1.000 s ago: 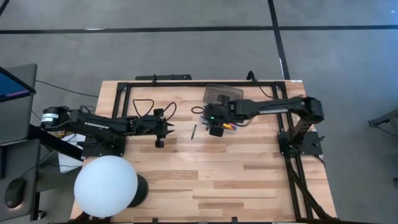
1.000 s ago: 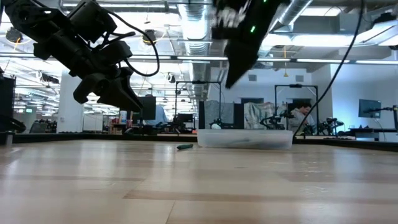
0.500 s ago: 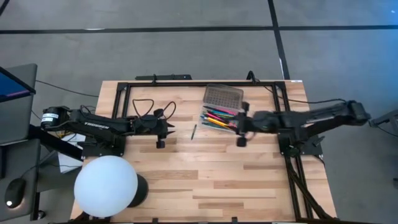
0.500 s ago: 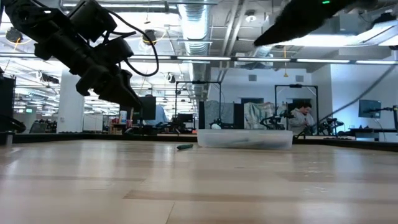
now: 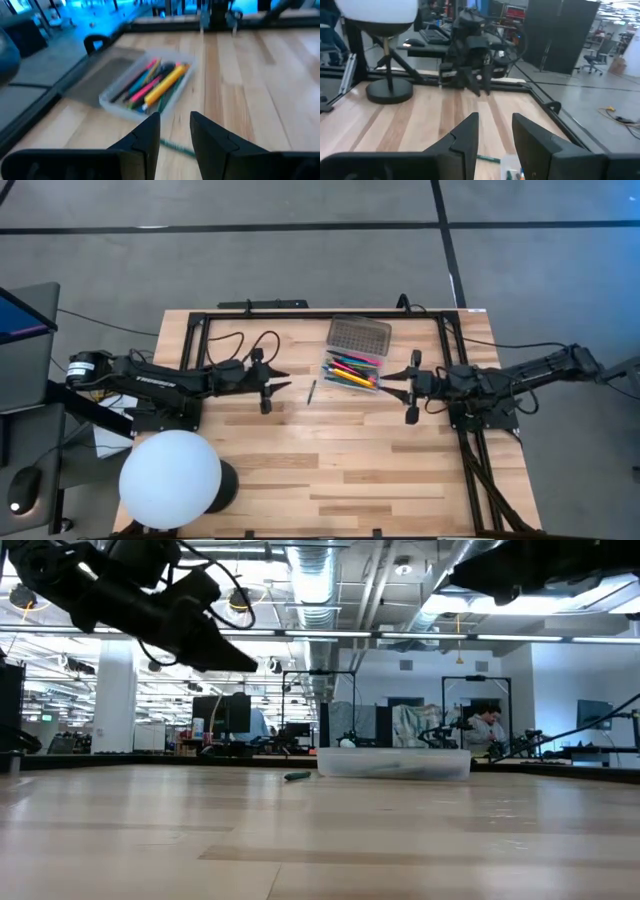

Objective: Pick & place school supplies into a supply box
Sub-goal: Put the green crayon into the black supply box

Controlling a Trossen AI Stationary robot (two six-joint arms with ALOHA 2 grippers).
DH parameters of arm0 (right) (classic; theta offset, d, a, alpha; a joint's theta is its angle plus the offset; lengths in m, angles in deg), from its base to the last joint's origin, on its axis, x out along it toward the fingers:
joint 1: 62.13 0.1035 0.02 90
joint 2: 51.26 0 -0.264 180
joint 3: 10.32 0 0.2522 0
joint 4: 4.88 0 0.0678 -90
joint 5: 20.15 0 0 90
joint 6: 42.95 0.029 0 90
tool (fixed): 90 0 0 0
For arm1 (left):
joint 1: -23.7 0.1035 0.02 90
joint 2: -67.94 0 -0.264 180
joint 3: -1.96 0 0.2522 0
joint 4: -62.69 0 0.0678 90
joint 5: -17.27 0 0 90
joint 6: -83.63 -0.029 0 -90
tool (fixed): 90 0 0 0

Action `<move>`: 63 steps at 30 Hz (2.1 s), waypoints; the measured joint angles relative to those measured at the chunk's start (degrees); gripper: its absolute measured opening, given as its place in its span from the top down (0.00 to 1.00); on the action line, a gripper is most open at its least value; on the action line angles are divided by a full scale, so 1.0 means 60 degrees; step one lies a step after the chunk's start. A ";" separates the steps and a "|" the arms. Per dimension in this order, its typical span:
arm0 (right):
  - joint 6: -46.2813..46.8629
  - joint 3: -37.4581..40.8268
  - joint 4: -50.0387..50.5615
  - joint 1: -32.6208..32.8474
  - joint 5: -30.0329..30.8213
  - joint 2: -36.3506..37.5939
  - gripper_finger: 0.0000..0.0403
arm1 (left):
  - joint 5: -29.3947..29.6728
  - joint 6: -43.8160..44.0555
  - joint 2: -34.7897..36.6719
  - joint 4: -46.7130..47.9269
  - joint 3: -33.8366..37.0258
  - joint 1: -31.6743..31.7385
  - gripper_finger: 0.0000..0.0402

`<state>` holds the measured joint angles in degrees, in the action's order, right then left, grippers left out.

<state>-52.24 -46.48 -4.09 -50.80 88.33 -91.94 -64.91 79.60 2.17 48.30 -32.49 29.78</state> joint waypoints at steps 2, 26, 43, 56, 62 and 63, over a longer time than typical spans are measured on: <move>-0.0089 0.0037 -0.0011 0.0118 0.0003 -0.0025 0.73 | 0.0000 -0.0007 -0.0053 -0.0442 0.0000 0.0000 0.75; -0.1032 0.0037 -0.0304 0.0481 -0.0029 -0.0816 0.73 | 0.1784 0.2085 -0.4611 0.3353 -0.3835 0.0412 0.60; -0.0722 0.0033 -0.0277 0.0216 -0.0029 -0.0925 0.73 | 0.0753 0.2567 -0.5175 0.4006 -0.4586 0.0397 0.52; -0.0696 0.0033 -0.0190 0.0220 -0.0036 -0.0925 0.73 | 0.0906 0.3470 -0.6154 0.3466 -0.4583 0.0368 0.52; -0.0696 0.0033 -0.0131 0.0220 -0.0063 -0.0925 0.73 | 0.1082 0.3616 -0.6522 0.3178 -0.4583 0.0372 0.52; -0.0696 0.0033 -0.0132 0.0220 -0.0064 -0.0925 0.73 | 0.1078 0.3634 -0.6534 0.3251 -0.4573 0.0372 0.52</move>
<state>-56.42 -46.28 -4.89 -49.49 87.95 -97.50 -58.44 101.40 -37.03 67.80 -59.92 32.01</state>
